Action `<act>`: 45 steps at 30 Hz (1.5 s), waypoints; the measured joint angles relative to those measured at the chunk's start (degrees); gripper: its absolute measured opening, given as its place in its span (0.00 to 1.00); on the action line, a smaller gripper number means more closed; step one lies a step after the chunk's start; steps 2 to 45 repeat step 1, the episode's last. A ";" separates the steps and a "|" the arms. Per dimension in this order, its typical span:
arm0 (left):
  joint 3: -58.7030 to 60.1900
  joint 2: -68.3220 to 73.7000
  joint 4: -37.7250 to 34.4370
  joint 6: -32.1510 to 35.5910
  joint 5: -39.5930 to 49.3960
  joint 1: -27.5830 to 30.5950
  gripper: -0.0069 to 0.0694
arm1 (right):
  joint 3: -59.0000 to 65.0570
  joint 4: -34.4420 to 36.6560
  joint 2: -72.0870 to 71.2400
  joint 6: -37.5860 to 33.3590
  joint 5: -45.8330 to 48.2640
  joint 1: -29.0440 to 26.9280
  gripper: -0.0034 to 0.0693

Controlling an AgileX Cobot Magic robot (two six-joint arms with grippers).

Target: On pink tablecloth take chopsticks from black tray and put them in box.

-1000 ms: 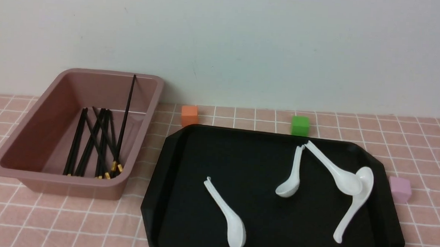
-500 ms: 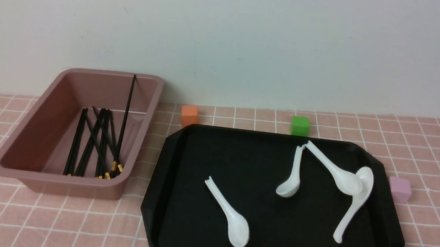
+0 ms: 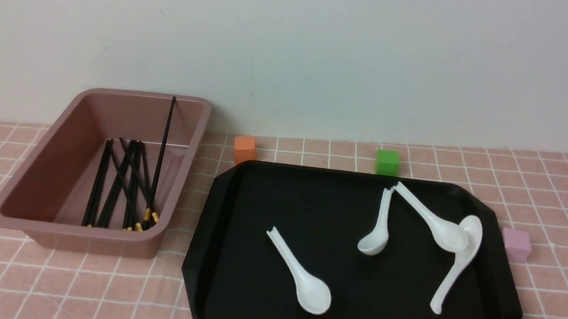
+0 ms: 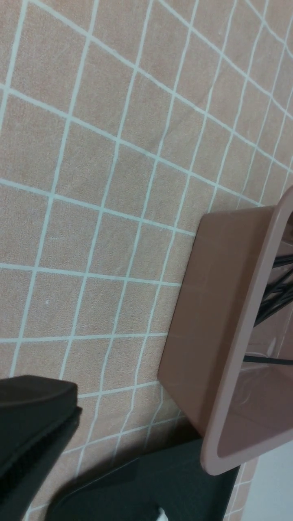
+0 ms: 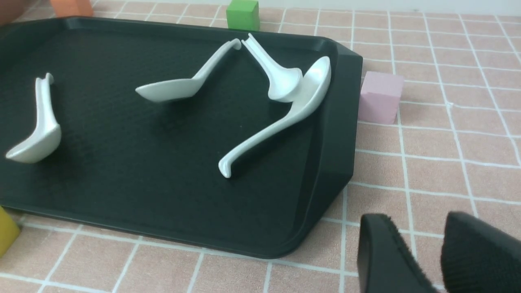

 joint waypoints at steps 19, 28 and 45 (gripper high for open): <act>0.00 0.00 0.00 0.00 0.00 0.00 0.09 | 0.00 0.00 0.00 0.00 0.00 0.00 0.38; 0.00 0.00 0.00 0.00 0.00 0.00 0.09 | 0.00 0.00 0.00 0.00 0.00 0.00 0.38; 0.00 0.00 0.00 0.00 0.00 0.00 0.09 | 0.00 0.00 0.00 0.00 0.00 0.00 0.38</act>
